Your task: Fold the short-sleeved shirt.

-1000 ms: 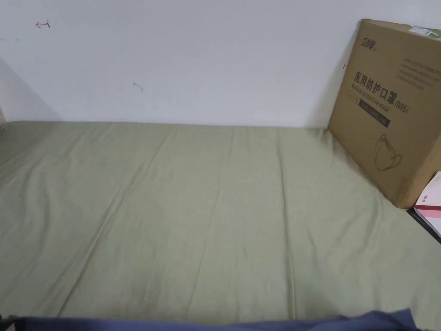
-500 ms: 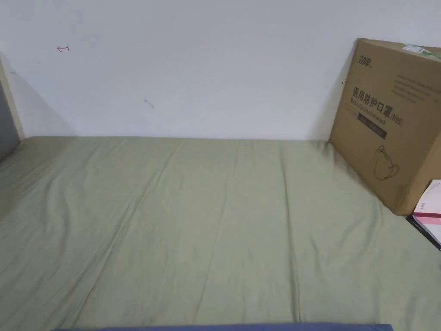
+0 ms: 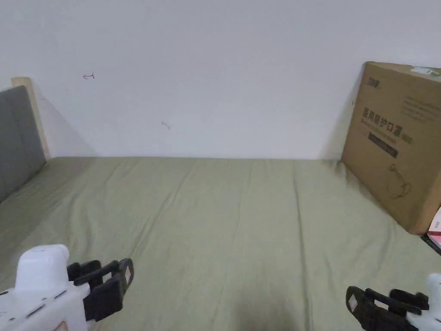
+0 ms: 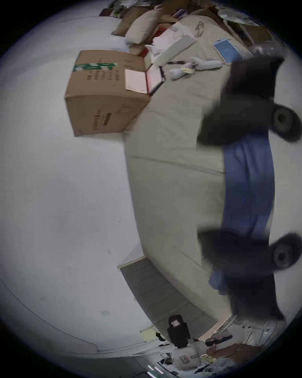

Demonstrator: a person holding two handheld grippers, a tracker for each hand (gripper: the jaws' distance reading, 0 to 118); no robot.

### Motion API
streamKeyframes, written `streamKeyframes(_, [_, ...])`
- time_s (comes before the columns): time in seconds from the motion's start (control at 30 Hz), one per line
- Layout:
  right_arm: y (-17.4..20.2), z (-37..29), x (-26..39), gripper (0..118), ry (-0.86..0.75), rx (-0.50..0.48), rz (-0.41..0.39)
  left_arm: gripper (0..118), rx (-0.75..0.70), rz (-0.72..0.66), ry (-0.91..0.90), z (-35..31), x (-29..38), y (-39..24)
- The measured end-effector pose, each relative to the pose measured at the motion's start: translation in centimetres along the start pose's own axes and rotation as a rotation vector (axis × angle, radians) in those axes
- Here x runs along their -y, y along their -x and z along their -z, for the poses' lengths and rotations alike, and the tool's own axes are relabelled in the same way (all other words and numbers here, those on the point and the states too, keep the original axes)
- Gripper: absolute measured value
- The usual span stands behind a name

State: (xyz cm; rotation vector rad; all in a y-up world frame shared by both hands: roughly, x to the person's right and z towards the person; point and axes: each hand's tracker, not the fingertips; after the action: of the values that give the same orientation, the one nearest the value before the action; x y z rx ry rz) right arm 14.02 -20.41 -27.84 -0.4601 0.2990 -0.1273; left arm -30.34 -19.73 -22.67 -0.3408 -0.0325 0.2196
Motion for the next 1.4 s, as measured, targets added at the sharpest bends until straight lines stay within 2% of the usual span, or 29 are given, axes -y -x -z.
streamKeyframes(0.03, [0.5,0.3,0.0,37,0.003,0.004,0.001,29,0.006,0.008,0.010,0.3,0.2,-0.4])
streamKeyframes(0.07, [0.8,0.6,0.0,0,0.018,0.006,0.003,0,0.004,0.027,0.020,0.5,0.4,-0.8])
streamKeyframes(0.13, [0.6,0.9,-0.1,0,0.025,-0.029,0.019,0,0.042,0.026,0.046,0.7,0.5,-1.4])
streamKeyframes(0.27, [0.6,1.1,-0.3,0,0.028,-0.016,0.012,0,0.041,0.011,0.095,0.9,0.1,-0.1])
streamKeyframes(0.4, [0.0,1.3,-0.5,0,0.035,0.007,0.005,0,0.068,-0.156,0.254,2.4,-0.2,6.0])
streamKeyframes(0.5, [-0.2,1.6,-0.3,0,0.070,0.020,0.029,1,0.107,-0.347,0.441,4.1,1.1,13.0])
streamKeyframes(0.6, [-0.3,1.9,0.0,0,0.103,0.020,0.044,1,0.203,-0.502,0.546,5.0,3.7,18.6])
streamKeyframes(0.63, [-0.3,2.1,0.1,0,0.114,0.023,0.042,7,0.208,-0.540,0.564,5.1,4.7,19.9])
streamKeyframes(0.67, [-0.1,2.4,0.2,0,0.130,0.029,0.036,23,0.211,-0.587,0.580,5.3,5.7,20.6])
streamKeyframes(0.7, [0.0,2.6,0.3,0,0.144,0.032,0.033,67,0.203,-0.630,0.598,5.5,6.9,21.8])
streamKeyframes(0.73, [0.1,2.7,0.3,0,0.151,0.031,0.035,104,0.202,-0.669,0.607,5.7,7.9,22.6])
streamKeyframes(0.77, [0.2,2.9,0.4,0,0.159,0.028,0.040,118,0.209,-0.693,0.613,6.0,9.3,23.4])
streamKeyframes(0.8, [0.3,3.0,0.4,0,0.163,0.024,0.048,114,0.210,-0.724,0.622,6.5,10.3,23.6])
streamKeyframes(0.83, [0.3,2.9,0.5,0,0.167,0.019,0.056,116,0.237,-0.758,0.565,6.5,11.0,24.0])
streamKeyframes(0.93, [0.6,3.4,0.5,0,0.186,0.018,0.063,118,0.289,-0.855,0.574,8.0,13.2,25.0])
streamKeyframes(1.07, [0.9,3.6,0.5,0,0.213,0.034,0.054,118,0.457,-0.942,0.594,11.2,17.0,26.2])
streamKeyframes(1.17, [1.1,3.5,0.4,0,0.229,0.043,0.056,118,0.639,-1.032,0.528,13.0,18.0,25.4])
streamKeyframes(1.27, [1.2,3.5,0.3,0,0.242,0.051,0.063,117,0.664,-1.051,0.542,14.5,19.3,24.6])
streamKeyframes(1.3, [1.1,3.6,0.3,0,0.246,0.051,0.071,105,0.645,-1.019,0.534,14.6,19.4,24.6])
streamKeyframes(1.33, [1.1,3.7,0.3,0,0.248,0.049,0.079,80,0.603,-0.989,0.519,14.6,19.7,24.2])
streamKeyframes(1.37, [1.1,3.7,0.3,0,0.250,0.046,0.087,36,0.516,-0.965,0.547,14.9,20.3,24.3])
streamKeyframes(1.4, [1.1,3.7,0.4,0,0.253,0.045,0.092,8,0.377,-0.918,0.615,15.3,21.0,24.1])
